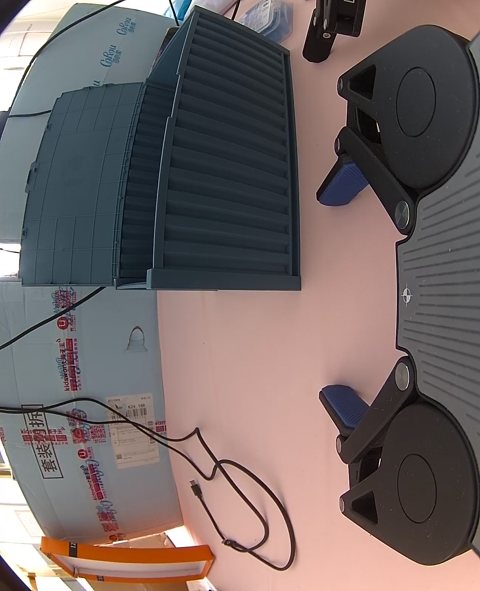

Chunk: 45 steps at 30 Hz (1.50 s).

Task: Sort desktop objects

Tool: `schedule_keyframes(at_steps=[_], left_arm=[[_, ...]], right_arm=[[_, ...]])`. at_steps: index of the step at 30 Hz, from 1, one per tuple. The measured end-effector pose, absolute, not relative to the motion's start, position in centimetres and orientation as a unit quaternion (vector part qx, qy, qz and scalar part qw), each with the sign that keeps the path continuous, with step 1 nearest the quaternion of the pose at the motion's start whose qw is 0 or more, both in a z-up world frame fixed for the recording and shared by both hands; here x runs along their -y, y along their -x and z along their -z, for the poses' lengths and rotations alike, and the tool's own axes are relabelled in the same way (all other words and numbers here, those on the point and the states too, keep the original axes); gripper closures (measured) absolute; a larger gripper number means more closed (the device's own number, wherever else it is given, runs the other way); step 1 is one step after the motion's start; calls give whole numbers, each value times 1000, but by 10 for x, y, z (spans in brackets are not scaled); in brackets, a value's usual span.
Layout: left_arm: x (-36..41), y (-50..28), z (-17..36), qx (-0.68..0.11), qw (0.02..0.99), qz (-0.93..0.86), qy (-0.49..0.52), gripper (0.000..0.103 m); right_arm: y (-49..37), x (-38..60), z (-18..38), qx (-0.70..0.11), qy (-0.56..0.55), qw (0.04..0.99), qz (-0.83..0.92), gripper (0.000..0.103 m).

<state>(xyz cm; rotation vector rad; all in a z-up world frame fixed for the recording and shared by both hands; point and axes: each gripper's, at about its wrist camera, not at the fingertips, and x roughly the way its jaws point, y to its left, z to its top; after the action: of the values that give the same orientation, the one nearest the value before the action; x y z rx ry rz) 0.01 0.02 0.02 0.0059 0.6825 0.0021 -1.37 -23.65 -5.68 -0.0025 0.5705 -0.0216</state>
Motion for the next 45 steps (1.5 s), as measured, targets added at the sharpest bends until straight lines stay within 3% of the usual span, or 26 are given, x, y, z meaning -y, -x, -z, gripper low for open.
schedule_keyframes(at_steps=[45], left_arm=[[0,0,0,-334,942,-1,-4,0]], right_arm=[[13,236,56,-282,1,959,11,0]])
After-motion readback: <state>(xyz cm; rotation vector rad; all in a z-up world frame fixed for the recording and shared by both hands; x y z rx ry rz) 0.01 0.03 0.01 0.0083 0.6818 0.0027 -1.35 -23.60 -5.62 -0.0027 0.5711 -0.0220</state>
